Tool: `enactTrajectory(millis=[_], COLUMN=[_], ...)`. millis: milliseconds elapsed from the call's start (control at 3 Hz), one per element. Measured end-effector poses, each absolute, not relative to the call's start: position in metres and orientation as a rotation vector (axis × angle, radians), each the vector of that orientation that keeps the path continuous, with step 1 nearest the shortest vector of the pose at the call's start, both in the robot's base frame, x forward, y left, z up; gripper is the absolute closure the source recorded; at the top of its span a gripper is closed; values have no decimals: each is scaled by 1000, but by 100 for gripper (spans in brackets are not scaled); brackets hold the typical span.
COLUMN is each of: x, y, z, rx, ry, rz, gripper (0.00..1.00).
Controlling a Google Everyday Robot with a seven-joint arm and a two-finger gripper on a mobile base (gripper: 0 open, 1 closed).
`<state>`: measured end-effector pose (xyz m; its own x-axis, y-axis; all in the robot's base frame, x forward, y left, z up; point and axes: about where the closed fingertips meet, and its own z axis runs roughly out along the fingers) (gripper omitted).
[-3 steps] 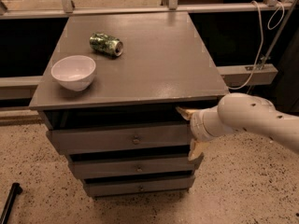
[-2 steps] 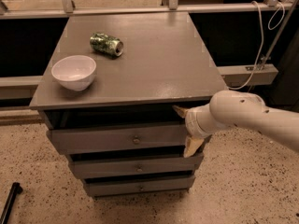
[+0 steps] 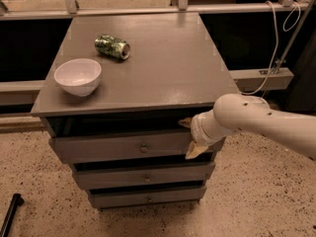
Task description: Open top drawer
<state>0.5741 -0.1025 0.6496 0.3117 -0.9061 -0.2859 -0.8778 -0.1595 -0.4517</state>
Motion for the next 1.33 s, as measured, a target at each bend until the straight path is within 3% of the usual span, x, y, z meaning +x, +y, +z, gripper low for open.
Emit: enactTrajectory(millis=[333,667,1000,1333], x=[567,540,540,524], y=[-102,-111,-110,-109], z=[645,645,648,653], rx=[-2050,-2057,-2057,-2073], ry=[1593,1631,1631,1627], rz=[-42,10,11,38], gripper=[47,54,54,35])
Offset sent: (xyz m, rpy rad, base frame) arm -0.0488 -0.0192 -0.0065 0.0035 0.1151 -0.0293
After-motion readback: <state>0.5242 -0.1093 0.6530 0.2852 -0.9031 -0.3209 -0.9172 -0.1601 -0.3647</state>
